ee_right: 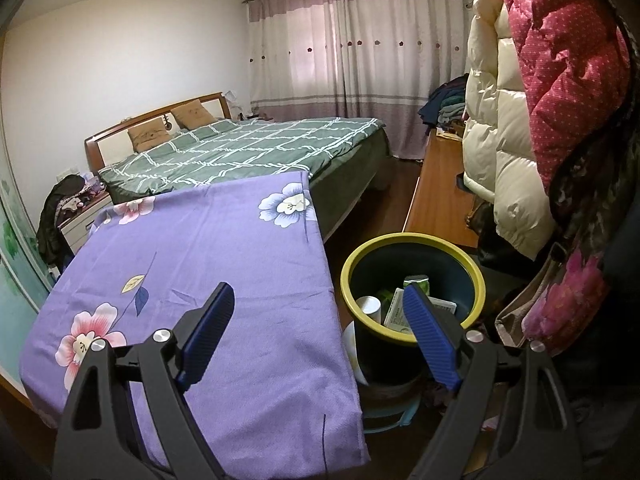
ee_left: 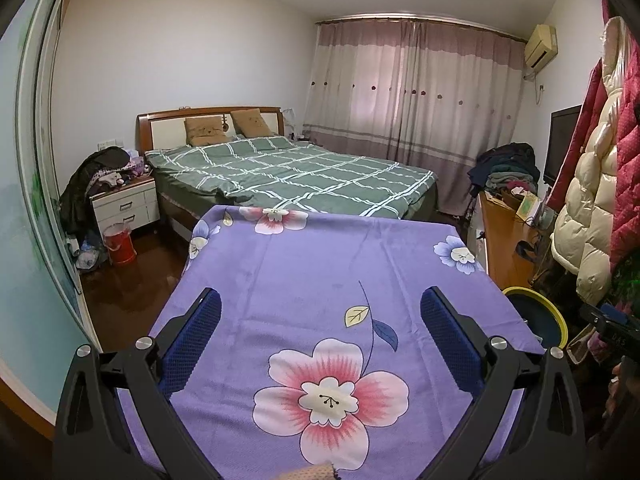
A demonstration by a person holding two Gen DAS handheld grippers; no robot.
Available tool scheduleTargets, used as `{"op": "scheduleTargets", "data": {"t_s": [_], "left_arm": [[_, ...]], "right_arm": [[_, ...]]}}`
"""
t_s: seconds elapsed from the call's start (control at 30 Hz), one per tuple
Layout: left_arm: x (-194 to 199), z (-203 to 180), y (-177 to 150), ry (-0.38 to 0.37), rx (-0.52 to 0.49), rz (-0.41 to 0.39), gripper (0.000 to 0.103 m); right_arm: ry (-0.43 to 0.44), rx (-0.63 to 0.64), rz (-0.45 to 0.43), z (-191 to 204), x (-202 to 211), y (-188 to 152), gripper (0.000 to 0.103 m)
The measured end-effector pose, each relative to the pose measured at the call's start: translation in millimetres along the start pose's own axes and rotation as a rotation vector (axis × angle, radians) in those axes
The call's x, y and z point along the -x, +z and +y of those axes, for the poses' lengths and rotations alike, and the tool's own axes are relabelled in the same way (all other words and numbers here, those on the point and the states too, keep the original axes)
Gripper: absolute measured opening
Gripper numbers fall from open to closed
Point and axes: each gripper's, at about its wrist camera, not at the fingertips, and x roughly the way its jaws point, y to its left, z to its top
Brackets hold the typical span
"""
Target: Collect trash
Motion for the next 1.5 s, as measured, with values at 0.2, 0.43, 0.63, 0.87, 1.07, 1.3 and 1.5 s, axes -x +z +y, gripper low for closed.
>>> {"op": "scheduleTargets", "data": {"t_s": [0.2, 0.43, 0.63, 0.87, 1.07, 1.3, 1.5], "left_arm": [[0, -2, -1, -0.003, -0.008, -0.001, 0.098], [-2, -7, -2, -0.014, -0.021, 0.004, 0.098], [-2, -12, -4, -0.024, -0.028, 0.007, 0.098], [-4, -13, -7, -0.029, -0.027, 0.012, 0.098], [-5, -12, -7, -0.029, -0.027, 0.013, 0.098], [-7, -12, -10, -0.032, -0.028, 0.02, 0.098], [-8, -12, -11, -0.035, -0.033, 0.019, 0.098]], "right_arm": [[0.0, -0.003, 0.003, 1, -2, -1, 0.082], [0.001, -0.009, 0.01, 0, -6, -2, 0.082], [0.001, -0.009, 0.012, 1, -7, -2, 0.082], [0.0, -0.009, 0.014, 3, -9, -4, 0.082], [0.0, -0.009, 0.014, 2, -8, -3, 0.083], [0.001, -0.01, 0.016, 2, -9, -3, 0.083], [0.001, -0.01, 0.015, 4, -9, -4, 0.083]]}}
